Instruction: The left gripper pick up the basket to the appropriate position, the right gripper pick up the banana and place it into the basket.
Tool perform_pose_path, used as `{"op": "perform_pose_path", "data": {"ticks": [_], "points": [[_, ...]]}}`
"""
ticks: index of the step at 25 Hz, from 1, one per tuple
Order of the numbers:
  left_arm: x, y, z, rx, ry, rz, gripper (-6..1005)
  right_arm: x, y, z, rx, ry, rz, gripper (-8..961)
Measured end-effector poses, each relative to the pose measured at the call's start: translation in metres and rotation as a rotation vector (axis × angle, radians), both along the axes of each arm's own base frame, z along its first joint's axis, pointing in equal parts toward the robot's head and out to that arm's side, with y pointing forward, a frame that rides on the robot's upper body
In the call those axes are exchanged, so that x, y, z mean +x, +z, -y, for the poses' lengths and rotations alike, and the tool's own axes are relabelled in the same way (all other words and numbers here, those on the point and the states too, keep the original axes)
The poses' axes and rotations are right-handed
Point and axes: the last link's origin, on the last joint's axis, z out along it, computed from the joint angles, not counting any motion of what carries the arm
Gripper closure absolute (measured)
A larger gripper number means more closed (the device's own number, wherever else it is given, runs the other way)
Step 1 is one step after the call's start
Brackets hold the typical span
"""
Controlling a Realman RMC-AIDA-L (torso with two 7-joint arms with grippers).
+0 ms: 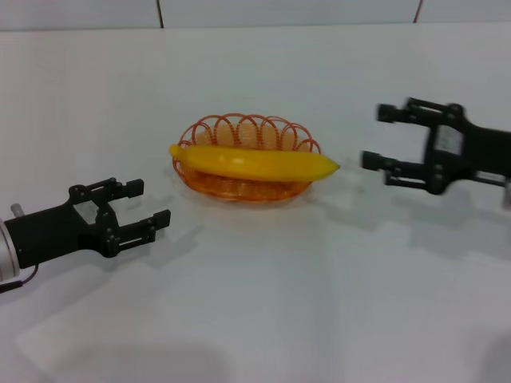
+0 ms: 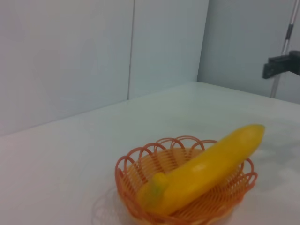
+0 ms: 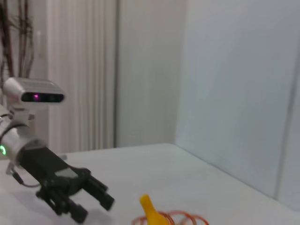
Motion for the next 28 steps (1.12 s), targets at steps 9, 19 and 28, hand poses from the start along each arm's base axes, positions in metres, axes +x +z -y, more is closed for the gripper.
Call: {"op": "perform_pose_path", "data": {"ticks": [9, 19, 28], "points": [[-0.003, 0.001, 0.002, 0.008, 0.001, -0.002, 268, 0.029, -0.006, 0.023, 0.013, -0.033, 0.091, 194], [-0.003, 0.0, 0.003, 0.009, 0.002, -0.002, 268, 0.029, -0.015, 0.022, 0.021, -0.03, 0.114, 194], [-0.001, 0.0, 0.001, 0.008, -0.003, -0.001, 268, 0.024, -0.019, 0.018, 0.017, -0.023, 0.105, 194]]}}
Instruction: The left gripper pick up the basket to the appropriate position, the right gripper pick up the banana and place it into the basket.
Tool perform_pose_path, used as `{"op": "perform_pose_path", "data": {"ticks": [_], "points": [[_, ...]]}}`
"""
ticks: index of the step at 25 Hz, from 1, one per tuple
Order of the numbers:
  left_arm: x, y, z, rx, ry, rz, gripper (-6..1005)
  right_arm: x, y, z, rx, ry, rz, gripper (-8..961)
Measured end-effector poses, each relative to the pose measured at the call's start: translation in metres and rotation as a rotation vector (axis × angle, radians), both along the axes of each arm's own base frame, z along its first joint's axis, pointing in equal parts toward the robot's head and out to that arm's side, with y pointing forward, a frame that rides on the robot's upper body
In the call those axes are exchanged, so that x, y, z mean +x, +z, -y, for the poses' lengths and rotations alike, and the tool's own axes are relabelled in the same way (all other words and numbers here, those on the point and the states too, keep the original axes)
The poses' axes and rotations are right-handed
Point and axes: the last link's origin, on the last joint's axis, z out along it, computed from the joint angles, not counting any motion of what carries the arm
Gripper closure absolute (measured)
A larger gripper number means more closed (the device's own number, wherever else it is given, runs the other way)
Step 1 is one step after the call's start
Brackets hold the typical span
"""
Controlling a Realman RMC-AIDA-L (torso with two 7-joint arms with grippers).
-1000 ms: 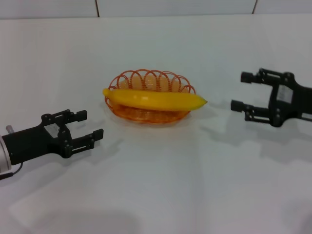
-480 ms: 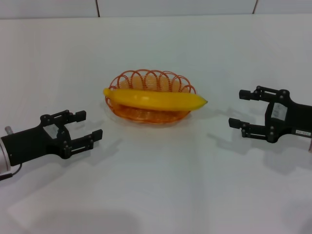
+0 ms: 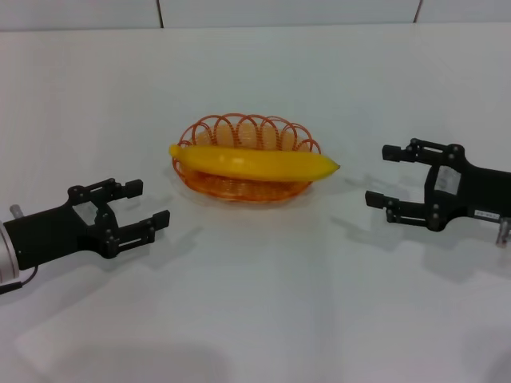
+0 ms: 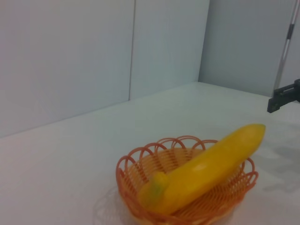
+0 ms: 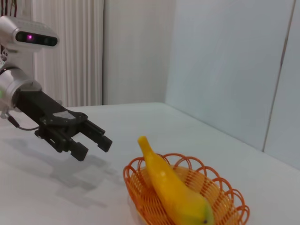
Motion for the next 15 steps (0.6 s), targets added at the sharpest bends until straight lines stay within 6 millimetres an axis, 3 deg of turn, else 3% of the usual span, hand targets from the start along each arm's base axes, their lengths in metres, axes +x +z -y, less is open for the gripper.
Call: {"op": "perform_pose_path", "data": {"ticks": [15], "points": [[0.0004, -0.0001, -0.0004, 0.0, -0.001, 0.0, 268, -0.0017, -0.0049, -0.0049, -0.001, -0.013, 0.001, 194]]}}
